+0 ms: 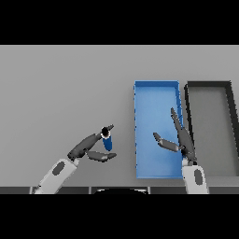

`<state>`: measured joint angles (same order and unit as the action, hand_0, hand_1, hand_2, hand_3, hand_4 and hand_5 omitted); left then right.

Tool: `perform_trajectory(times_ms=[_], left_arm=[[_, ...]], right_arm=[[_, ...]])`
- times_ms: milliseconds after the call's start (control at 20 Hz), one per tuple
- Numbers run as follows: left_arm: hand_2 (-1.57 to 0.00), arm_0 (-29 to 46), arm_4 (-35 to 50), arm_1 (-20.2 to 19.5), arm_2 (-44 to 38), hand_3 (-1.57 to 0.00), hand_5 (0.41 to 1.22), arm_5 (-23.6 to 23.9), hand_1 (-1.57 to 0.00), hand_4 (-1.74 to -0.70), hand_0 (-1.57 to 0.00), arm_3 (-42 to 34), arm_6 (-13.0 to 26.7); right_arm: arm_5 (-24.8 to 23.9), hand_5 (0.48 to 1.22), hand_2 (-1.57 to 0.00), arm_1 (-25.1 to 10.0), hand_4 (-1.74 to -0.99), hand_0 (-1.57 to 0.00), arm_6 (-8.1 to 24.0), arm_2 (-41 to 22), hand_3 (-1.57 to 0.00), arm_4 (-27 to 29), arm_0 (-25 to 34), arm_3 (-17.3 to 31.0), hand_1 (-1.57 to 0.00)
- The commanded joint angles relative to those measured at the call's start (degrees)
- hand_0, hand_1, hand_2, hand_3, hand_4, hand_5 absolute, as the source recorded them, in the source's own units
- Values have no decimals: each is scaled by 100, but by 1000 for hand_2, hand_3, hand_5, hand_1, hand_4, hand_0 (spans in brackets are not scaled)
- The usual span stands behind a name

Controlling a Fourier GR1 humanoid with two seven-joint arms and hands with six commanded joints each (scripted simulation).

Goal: Pick up the blue pipe and place it into the blue bin.

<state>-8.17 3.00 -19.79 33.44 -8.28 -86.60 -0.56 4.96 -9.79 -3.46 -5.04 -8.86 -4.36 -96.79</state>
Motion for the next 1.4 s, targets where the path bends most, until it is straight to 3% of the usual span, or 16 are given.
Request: perform_trajectory(times_ms=[0,200,300,350,450,500,600,700,800,1000,1350], left_arm=[[1,-79,-8,58,-26,1,497,14,1,-1138,1,118,-23],[-23,-186,-281,386,49,0,517,215,1,-1098,1,597,-362],[-87,-277,-74,536,-36,-44,567,113,1,-1137,1,727,-458],[-166,-304,91,660,-82,-108,601,59,-44,-1176,1,763,-433],[-417,-334,324,790,-146,-345,675,-35,-248,-1268,-39,781,-396],[-578,-280,416,822,-171,-590,784,-81,-411,-1301,-179,814,-446],[-936,-266,380,945,-148,-914,941,-13,-828,-1450,-648,805,-453],[-1164,-242,318,978,-146,-1112,1042,-12,-1095,-1551,-981,758,-508],[-1311,-201,253,993,-41,-1258,1106,4,-1266,-1617,-1193,741,-599],[-1464,-164,89,1037,99,-1443,1174,208,-1446,-1525,-1416,619,-674],[-1549,-247,40,1332,38,-1544,1211,244,-1545,-1480,-1539,45,-1027]], right_arm=[[8,549,1,-6,-1202,1,13,25,1,33,47,21,1],[-5,548,1,-30,-1195,1,-54,51,1,29,-78,-22,1],[22,550,1,-47,-1188,1,-14,46,1,43,-76,-43,1],[17,554,1,-37,-1186,1,-129,3,1,-17,-147,-46,1],[-9,560,1,1,-1196,1,-56,15,1,1,-54,-24,1],[-18,560,1,9,-1192,1,-90,0,1,-10,-119,-71,1],[-35,562,1,10,-1189,1,-10,15,1,-12,-25,-35,1],[-25,562,1,-10,-1182,1,-9,20,1,-19,-31,-16,1],[-18,561,1,-33,-1178,1,-89,37,1,-19,-85,6,1],[-39,558,1,7,-1174,1,-14,-2,1,-54,-34,8,1],[-72,551,1,-36,-1144,1,9,-10,1,-145,-26,-18,1]])
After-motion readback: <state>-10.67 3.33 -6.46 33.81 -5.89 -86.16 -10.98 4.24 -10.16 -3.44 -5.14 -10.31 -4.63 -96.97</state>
